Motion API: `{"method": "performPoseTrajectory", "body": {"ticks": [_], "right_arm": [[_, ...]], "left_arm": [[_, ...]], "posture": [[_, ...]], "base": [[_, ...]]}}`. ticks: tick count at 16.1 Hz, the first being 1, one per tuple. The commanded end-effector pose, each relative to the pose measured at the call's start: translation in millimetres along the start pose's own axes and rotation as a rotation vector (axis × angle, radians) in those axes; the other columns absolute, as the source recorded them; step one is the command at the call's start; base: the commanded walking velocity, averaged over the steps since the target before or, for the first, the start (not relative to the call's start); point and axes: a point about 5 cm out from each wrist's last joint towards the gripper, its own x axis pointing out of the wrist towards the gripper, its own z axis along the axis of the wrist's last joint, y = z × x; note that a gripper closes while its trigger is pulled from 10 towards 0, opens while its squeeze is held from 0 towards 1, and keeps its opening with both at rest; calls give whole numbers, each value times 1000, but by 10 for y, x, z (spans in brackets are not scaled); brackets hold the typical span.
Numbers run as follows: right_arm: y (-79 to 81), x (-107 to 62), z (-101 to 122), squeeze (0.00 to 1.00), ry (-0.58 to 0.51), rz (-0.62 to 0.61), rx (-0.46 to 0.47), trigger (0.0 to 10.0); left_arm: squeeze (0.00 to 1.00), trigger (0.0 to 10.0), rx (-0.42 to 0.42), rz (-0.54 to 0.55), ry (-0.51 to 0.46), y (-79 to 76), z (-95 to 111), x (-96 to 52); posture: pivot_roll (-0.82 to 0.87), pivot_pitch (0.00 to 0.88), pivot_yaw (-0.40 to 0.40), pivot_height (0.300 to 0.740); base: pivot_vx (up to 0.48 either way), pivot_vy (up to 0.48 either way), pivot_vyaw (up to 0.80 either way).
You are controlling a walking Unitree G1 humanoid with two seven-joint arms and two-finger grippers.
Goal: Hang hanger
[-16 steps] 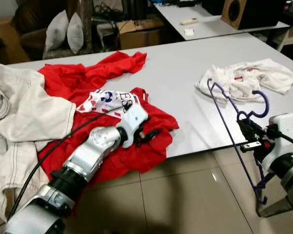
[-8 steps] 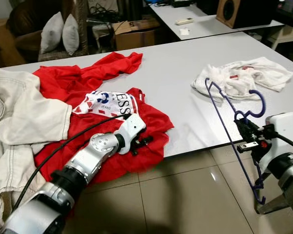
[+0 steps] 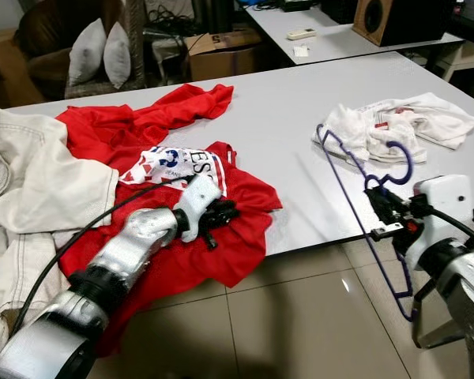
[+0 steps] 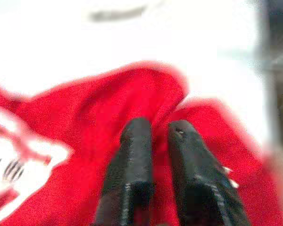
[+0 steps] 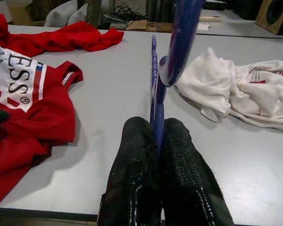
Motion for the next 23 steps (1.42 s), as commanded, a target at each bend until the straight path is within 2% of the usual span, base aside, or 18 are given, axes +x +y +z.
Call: {"method": "performPoseTrajectory", "body": {"ticks": [1,2,3,4,5,6,7,8,9,10,15,16,18,19,20,23], "right_arm": [[-11,28,85,0,-41,22,-26,10000],[-14,33,94,0,-48,29,-27,10000],[-18,42,123,0,-61,46,-25,10000],[-27,43,133,0,-66,51,-26,10000],[-45,46,147,0,-71,57,-34,10000],[-61,55,135,0,-70,60,-33,10000],[-77,90,110,0,-61,50,-33,10000],[-39,96,11,0,-32,45,-26,10000],[17,86,-25,0,-19,61,-15,10000],[106,50,-32,0,-24,88,19,10000],[166,2,-83,0,-9,91,27,10000],[175,1,-83,0,-8,91,28,10000],[170,11,-92,0,3,79,21,10000],[178,20,-88,0,5,81,17,10000],[185,26,-81,0,8,87,10,10000],[186,20,-82,0,22,95,-5,10000]], "left_arm": [[0,0,3,-54,-147,113,308,-156],[0,0,6,-65,-171,142,370,-203],[0,0,49,-63,-181,255,504,-326],[0,0,68,-60,-186,305,573,-386],[0,0,109,-37,-171,375,659,-451],[0,0,152,0,-103,410,644,-463],[0,4235,168,23,-12,413,548,-418],[0,10000,101,15,9,317,384,-349],[0,10000,36,-46,0,183,321,-315],[1000,10000,-8,-124,-8,12,261,-318],[1000,10000,35,-51,41,-121,107,-337],[1000,10000,22,-49,30,-180,124,-322],[1000,10000,82,-57,70,-291,52,-220],[1000,10000,95,-23,83,-278,4,-160],[1000,10000,147,20,102,-240,-29,-129],[1000,10000,190,117,177,-124,-153,-142]], "posture": [[-112,0,55,740],[-112,0,55,740],[-98,0,49,740],[-92,0,49,740],[-86,0,53,740],[-81,0,55,740],[-76,0,65,740],[-84,0,82,740],[-85,0,79,740],[-79,0,70,740],[-67,0,57,740],[-67,0,55,740],[-71,0,49,740],[-75,0,48,740],[-82,0,50,740],[-95,0,52,740]], "base": [[0,0,0],[0,0,0],[0,0,0],[0,0,0],[0,0,0],[0,0,0],[0,0,0],[0,0,0],[0,0,0],[0,0,0],[0,0,0],[0,0,0],[0,0,0],[0,0,0],[0,0,0],[0,0,0]]}}
